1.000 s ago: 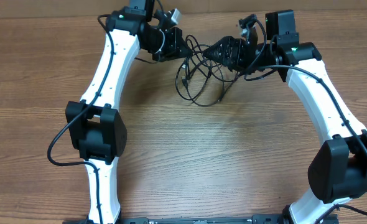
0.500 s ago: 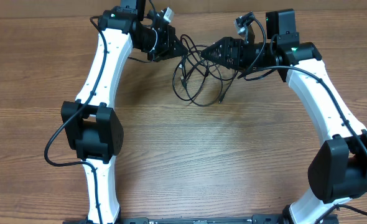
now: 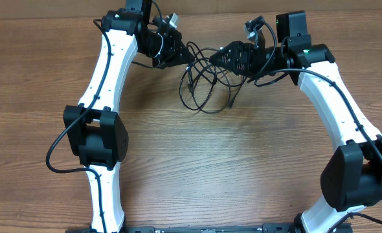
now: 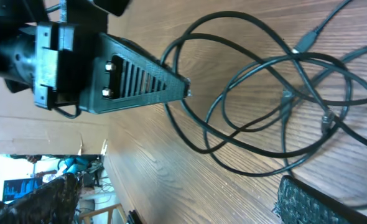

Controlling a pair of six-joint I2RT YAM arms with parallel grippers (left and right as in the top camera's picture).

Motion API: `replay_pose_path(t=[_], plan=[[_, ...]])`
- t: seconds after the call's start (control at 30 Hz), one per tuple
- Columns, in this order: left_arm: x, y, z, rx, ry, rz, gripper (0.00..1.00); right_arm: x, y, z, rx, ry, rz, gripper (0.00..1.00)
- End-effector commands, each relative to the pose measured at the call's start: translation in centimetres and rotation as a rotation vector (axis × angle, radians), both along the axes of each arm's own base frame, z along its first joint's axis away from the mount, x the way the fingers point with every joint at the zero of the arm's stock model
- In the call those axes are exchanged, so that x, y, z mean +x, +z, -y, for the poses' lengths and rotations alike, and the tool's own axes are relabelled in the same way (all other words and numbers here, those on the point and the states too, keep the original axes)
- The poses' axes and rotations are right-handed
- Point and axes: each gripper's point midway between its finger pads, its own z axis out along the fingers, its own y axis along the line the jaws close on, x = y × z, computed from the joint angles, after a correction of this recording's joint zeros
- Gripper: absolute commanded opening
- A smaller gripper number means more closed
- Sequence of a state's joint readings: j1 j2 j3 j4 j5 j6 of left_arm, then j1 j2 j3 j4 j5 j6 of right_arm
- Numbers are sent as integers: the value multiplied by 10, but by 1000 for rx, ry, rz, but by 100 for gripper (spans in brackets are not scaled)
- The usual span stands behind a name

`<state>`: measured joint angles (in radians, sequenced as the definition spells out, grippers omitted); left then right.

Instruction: Untangle cables

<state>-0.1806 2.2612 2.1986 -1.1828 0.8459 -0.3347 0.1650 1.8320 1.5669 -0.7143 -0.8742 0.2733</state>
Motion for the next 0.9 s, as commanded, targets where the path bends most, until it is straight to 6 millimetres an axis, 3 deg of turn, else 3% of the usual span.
replay_pose_path(t=[0.0, 0.37, 0.7, 0.87], plan=[[-3, 7, -1, -34, 4, -18, 4, 7, -7, 8, -65, -38, 19, 100], [-1, -10, -9, 90, 50, -36, 4, 12, -21, 20, -157, -100, 8, 100], [-3, -10, -5, 88, 47, -39, 4, 8, -30, 9, -227, -99, 14, 100], [-3, -4, -7, 40, 46, -50, 4, 1, -31, -7, -240, -67, 22, 100]])
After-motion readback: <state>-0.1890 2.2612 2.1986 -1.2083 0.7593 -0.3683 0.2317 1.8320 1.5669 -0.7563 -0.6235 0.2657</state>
